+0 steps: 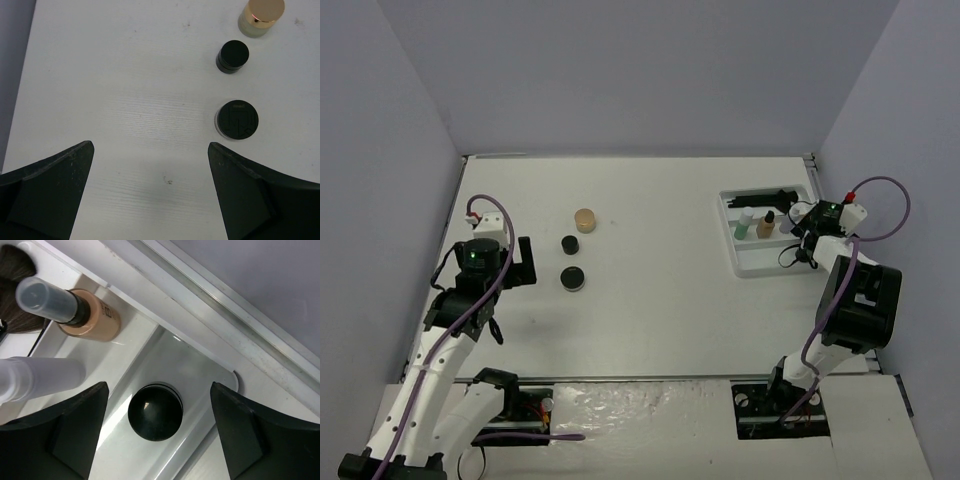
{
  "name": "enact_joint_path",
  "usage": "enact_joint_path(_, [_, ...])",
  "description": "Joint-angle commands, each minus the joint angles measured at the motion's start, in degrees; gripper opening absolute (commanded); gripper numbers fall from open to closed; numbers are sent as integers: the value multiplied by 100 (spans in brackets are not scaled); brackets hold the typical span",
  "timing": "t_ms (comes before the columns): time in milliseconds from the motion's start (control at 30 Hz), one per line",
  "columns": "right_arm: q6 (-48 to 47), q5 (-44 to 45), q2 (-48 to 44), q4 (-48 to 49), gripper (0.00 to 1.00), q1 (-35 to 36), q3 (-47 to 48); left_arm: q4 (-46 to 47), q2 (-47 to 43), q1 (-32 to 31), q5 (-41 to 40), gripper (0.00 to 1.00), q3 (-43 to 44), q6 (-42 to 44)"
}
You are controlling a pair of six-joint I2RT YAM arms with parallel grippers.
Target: Organize the makeup
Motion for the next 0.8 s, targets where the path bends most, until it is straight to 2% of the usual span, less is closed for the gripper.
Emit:
enact_joint_path(0, [226,-113,-699,-208,83,8,383,411,374,-54,960,97,236,29])
enact_joint_path(167, [505,-387,-1489,-641,91,145,556,-126,1250,-280,1646,97,617,-143])
enact_joint_path(333, [500,-504,-2476,-713,99,514,462,-68,1857,-769,1675,97,683,-536])
enact_joint_path(633, [93,-549,-3595,-783,100,1628,235,479,3577,-1137,1409,97,1204,-1070])
enact_joint_path(767, [-264,-753,-3766,-793,100,1842,229,340,4387,-1132,1174,97,1612,-1115])
